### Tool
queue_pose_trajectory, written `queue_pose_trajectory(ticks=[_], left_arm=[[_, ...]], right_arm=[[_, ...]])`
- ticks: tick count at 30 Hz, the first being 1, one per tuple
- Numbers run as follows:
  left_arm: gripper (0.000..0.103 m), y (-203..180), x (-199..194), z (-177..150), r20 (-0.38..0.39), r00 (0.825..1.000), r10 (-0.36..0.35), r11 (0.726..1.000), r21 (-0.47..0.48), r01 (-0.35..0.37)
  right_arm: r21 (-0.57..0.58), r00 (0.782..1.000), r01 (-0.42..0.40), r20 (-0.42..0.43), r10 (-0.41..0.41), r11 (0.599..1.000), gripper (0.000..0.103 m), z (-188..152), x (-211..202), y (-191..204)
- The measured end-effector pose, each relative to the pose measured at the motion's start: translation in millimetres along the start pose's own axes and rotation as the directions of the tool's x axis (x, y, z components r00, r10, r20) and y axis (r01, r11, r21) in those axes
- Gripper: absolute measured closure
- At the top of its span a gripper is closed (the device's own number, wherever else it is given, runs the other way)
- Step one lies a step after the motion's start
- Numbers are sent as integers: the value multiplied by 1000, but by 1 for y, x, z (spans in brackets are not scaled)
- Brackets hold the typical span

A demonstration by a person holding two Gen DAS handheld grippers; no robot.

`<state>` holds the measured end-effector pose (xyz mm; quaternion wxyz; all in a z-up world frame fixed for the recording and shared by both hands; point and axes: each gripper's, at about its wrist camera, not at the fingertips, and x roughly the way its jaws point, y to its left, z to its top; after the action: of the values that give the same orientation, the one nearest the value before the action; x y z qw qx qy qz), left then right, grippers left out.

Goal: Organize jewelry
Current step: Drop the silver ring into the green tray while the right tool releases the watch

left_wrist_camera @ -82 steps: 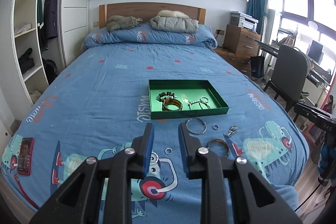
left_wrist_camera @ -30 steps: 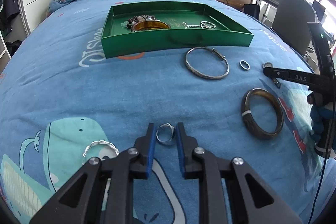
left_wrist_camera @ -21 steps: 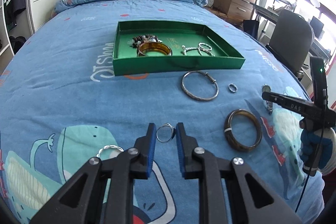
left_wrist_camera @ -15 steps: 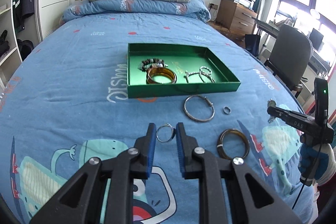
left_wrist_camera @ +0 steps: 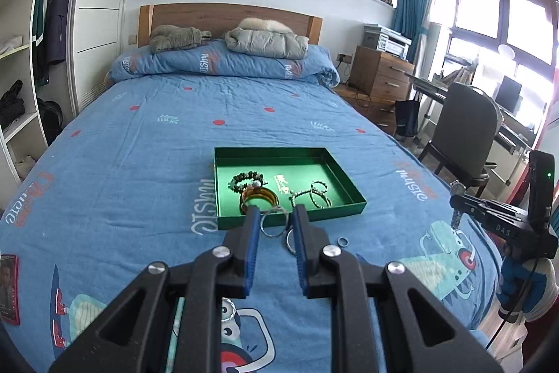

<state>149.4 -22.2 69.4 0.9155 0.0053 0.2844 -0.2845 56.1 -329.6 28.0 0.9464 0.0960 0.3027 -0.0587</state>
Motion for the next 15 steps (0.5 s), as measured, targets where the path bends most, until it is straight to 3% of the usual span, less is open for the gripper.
queue_pose_trajectory(ticks=[7,15], left_arm=[[85,9,18,46,35,999,-16,999,-47,18],[85,22,111,87,-14,1000,2,997,-80,-3]], right_arm=[[-36,998,-1,62,3,999,90,52,-3,10],[-36,996,-18,85,22,999,90,113,50,16]])
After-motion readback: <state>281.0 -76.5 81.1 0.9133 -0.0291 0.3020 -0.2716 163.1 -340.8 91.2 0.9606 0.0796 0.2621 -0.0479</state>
